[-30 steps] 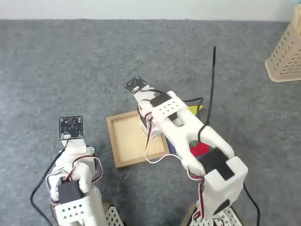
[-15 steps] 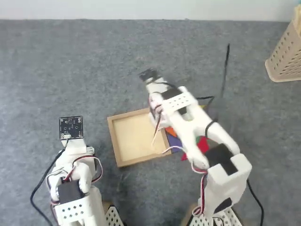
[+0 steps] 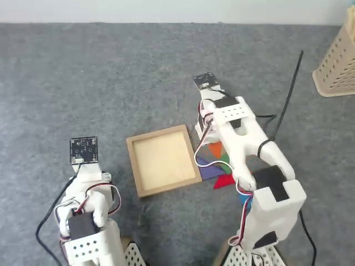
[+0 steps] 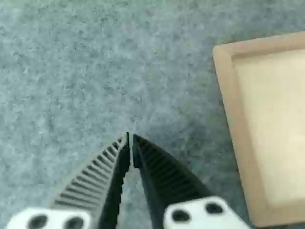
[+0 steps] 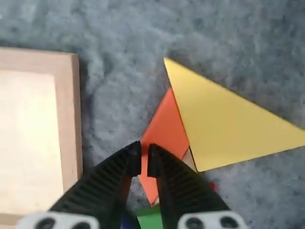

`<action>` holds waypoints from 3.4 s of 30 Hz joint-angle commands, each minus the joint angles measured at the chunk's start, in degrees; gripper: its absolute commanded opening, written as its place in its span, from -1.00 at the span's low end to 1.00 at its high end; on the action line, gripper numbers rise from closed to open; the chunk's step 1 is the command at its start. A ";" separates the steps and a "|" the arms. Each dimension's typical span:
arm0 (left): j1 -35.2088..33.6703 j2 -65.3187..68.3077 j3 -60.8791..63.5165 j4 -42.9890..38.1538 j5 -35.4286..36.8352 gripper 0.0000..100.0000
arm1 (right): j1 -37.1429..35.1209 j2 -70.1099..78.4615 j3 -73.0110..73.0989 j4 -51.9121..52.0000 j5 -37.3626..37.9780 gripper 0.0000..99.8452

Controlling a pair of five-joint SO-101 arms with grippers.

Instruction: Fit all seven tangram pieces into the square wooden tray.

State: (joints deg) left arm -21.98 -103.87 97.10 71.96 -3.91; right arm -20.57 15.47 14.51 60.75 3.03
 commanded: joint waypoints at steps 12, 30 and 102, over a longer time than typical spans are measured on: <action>0.26 -0.79 -0.48 0.44 0.44 -0.97 | -15.34 -11.56 8.09 -5.32 3.25 -0.49; 0.26 -0.79 -0.48 0.44 0.44 -0.97 | -1.98 1.80 1.76 -4.88 -0.35 -0.99; 0.26 -0.79 -0.48 0.44 0.44 -0.97 | 8.92 -48.66 51.60 -2.51 66.81 -0.33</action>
State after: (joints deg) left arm -21.98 -103.87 97.10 71.96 -3.91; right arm -11.08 -32.44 65.58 59.34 70.29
